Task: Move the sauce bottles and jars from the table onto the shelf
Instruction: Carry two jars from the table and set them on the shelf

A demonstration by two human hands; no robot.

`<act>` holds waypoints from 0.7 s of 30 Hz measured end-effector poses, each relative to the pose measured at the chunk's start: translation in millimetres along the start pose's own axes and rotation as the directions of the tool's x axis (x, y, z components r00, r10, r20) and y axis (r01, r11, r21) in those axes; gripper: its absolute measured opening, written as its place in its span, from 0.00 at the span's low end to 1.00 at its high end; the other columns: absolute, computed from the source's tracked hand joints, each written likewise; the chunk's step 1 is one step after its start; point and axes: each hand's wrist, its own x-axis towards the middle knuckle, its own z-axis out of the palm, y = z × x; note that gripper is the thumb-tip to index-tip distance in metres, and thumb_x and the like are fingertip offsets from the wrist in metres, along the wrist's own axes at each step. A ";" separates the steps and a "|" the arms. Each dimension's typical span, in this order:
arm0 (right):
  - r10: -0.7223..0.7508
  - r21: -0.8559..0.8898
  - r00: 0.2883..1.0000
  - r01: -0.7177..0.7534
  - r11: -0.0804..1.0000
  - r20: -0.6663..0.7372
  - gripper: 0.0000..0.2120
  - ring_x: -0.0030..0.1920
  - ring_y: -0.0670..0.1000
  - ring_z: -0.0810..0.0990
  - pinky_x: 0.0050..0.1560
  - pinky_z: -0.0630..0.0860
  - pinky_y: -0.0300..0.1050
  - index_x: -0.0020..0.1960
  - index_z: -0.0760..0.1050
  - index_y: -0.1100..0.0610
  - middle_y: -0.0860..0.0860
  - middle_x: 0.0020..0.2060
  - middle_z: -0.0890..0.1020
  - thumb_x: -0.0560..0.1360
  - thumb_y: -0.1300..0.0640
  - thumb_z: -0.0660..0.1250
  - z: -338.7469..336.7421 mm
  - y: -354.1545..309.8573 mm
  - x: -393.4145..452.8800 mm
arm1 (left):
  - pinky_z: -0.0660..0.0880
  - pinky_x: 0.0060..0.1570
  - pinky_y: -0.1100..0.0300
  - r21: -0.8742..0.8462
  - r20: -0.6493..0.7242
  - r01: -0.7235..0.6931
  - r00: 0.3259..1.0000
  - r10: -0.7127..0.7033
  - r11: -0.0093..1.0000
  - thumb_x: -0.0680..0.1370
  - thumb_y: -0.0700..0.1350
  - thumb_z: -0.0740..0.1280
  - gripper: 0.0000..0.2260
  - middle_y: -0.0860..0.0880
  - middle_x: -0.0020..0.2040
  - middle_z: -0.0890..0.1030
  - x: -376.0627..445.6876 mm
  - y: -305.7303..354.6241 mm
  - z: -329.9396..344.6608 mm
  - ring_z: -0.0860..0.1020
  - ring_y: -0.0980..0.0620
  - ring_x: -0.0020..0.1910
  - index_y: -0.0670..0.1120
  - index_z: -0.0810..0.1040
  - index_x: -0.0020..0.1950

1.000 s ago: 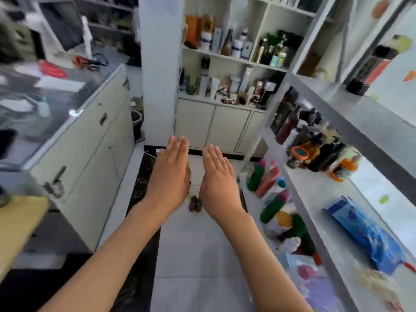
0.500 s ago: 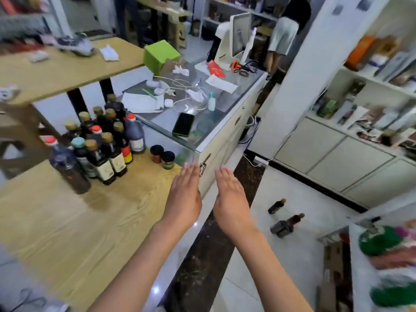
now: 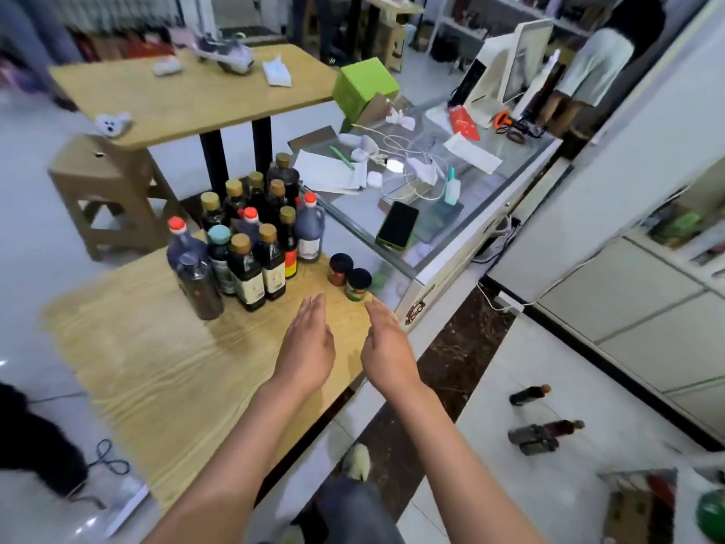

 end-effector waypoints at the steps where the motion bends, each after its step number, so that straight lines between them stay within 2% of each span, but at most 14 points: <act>1: 0.022 0.019 1.000 -0.022 1.000 0.004 0.27 0.78 0.51 0.58 0.75 0.51 0.38 0.78 0.61 0.59 0.55 0.77 0.63 0.79 0.68 0.54 2.6 4.3 10.2 | 0.52 0.76 0.55 -0.005 0.005 0.013 1.000 -0.012 1.000 0.82 0.38 0.53 0.26 0.46 0.79 0.53 6.9 -2.2 1.5 0.48 0.51 0.79 0.44 0.51 0.79; 8: 0.195 0.144 0.980 -0.199 0.969 0.041 0.23 0.73 0.55 0.67 0.70 0.65 0.47 0.76 0.62 0.59 0.55 0.74 0.68 0.82 0.57 0.60 27.4 38.7 103.0 | 0.53 0.74 0.58 -0.039 0.023 0.135 0.991 -0.134 0.990 0.82 0.40 0.55 0.24 0.43 0.78 0.57 89.9 -8.8 16.5 0.53 0.48 0.78 0.41 0.54 0.78; 13: 0.296 0.141 0.947 -0.312 0.939 0.125 0.27 0.70 0.58 0.70 0.66 0.70 0.49 0.76 0.60 0.58 0.56 0.73 0.67 0.80 0.55 0.63 50.1 68.9 163.3 | 0.60 0.69 0.57 -0.029 0.056 0.251 0.967 -0.249 0.968 0.81 0.40 0.59 0.21 0.42 0.73 0.66 161.2 -16.3 38.6 0.63 0.45 0.73 0.40 0.63 0.74; 16: 0.396 0.140 0.901 -0.422 0.896 0.179 0.30 0.67 0.60 0.72 0.62 0.73 0.51 0.75 0.59 0.58 0.58 0.70 0.70 0.78 0.52 0.66 67.1 84.5 192.0 | 0.65 0.67 0.56 -0.073 0.095 0.379 0.923 -0.372 0.922 0.80 0.40 0.60 0.19 0.42 0.70 0.70 198.4 -24.6 53.3 0.69 0.44 0.69 0.41 0.67 0.71; 18: 0.431 0.117 0.872 -0.465 0.878 0.231 0.31 0.66 0.61 0.73 0.60 0.74 0.52 0.74 0.59 0.59 0.58 0.70 0.70 0.77 0.50 0.67 75.6 93.0 208.9 | 0.69 0.63 0.56 -0.136 0.100 0.422 0.906 -0.411 0.897 0.76 0.45 0.62 0.18 0.43 0.64 0.75 220.2 -27.9 63.5 0.73 0.44 0.64 0.43 0.72 0.66; 20: 0.418 0.058 0.867 -0.448 0.892 0.273 0.34 0.68 0.60 0.71 0.61 0.74 0.53 0.75 0.56 0.60 0.59 0.71 0.68 0.77 0.50 0.68 83.1 101.7 219.4 | 0.71 0.56 0.63 -0.177 0.090 0.390 0.921 -0.380 0.904 0.68 0.51 0.63 0.22 0.47 0.55 0.78 239.2 -35.4 75.7 0.76 0.49 0.56 0.44 0.77 0.60; 21: 0.406 0.024 0.869 -0.429 0.903 0.282 0.35 0.69 0.60 0.70 0.62 0.73 0.53 0.76 0.54 0.60 0.59 0.72 0.67 0.77 0.49 0.68 84.8 103.8 222.2 | 0.71 0.56 0.64 -0.195 0.090 0.376 0.927 -0.365 0.906 0.66 0.52 0.64 0.24 0.48 0.54 0.78 247.0 -39.8 80.5 0.76 0.49 0.55 0.43 0.78 0.58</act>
